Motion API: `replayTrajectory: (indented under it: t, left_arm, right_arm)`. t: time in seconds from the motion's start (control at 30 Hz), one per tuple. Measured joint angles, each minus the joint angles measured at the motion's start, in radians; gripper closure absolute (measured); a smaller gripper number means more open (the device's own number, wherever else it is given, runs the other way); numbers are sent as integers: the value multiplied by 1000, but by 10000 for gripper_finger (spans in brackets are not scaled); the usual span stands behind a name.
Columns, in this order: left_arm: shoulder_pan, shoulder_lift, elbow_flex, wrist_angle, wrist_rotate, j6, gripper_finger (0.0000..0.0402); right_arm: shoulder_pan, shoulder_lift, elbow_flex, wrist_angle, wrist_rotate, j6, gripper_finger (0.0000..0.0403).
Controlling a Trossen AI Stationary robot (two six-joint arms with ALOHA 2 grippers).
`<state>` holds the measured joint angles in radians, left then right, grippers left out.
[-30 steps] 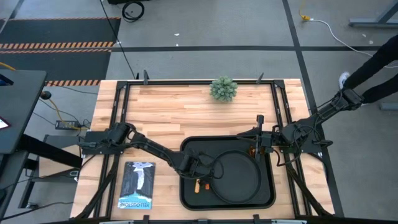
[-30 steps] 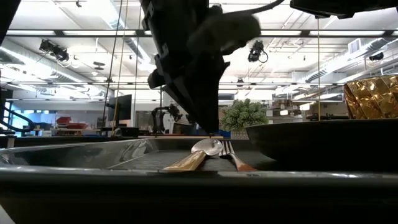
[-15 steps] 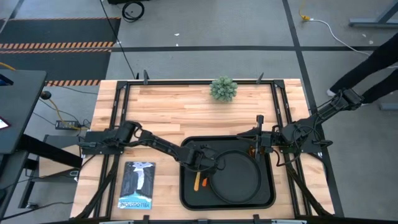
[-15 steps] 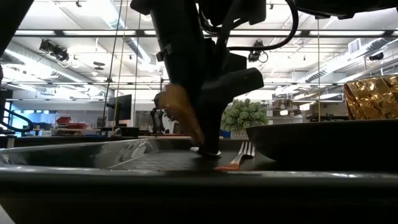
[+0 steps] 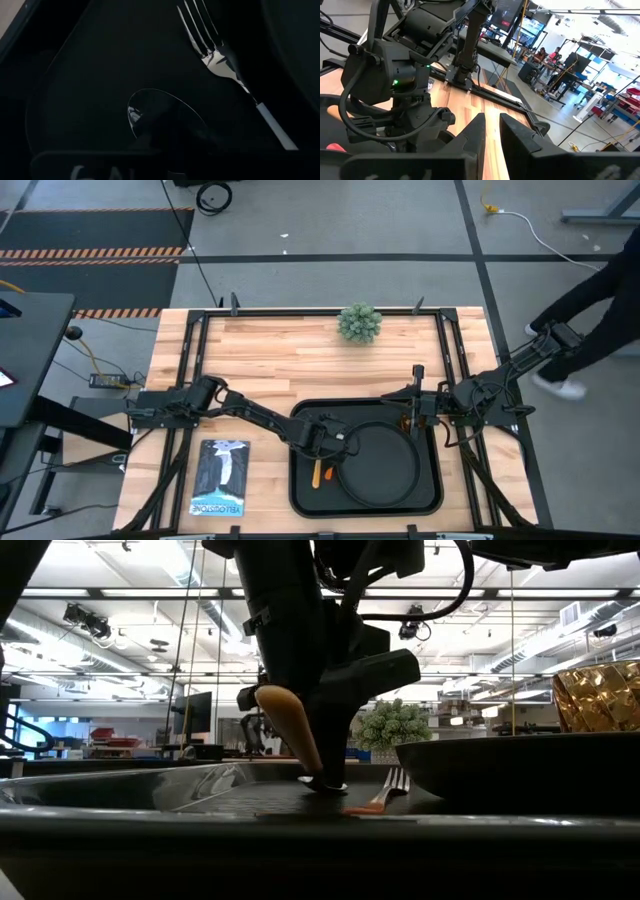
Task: Pick and place plate/cup/fork/spoon on tray
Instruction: Put the yellow spoon on the black tray to the left of the orange spoon, then adjust the orange fork on the black tray
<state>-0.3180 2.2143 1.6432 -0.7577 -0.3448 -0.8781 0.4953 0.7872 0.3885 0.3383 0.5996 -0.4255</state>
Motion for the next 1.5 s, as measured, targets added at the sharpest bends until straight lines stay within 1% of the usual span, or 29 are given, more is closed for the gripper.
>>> replayTrajectory:
  t: [0.27,0.5,0.57,0.67,0.9,0.97,1.03,1.2,1.33,1.5]
  left_arm:
    - [0,0,26,-9,7,23,361]
    - [-3,0,82,-70,12,34,361]
    - [-6,0,104,-71,40,72,361]
    - [-18,-2,124,-62,118,128,361]
    - [-57,4,124,-23,242,139,361]
    - [-66,4,110,30,260,139,361]
    - [-75,4,94,80,261,138,361]
    - [-80,4,68,98,263,105,361]
    - [-77,5,66,123,259,128,361]
    - [-77,5,66,126,142,192,361]
  right_arm:
    - [0,0,0,1,0,0,339]
    - [0,0,0,1,0,0,339]
    - [0,0,0,1,0,0,339]
    - [0,0,0,1,0,0,339]
    - [0,0,0,1,0,3,339]
    - [0,0,0,1,0,3,339]
    - [0,0,0,2,0,3,339]
    - [0,0,0,2,0,3,339]
    - [0,0,0,2,0,3,339]
    - [0,0,0,3,0,4,339]
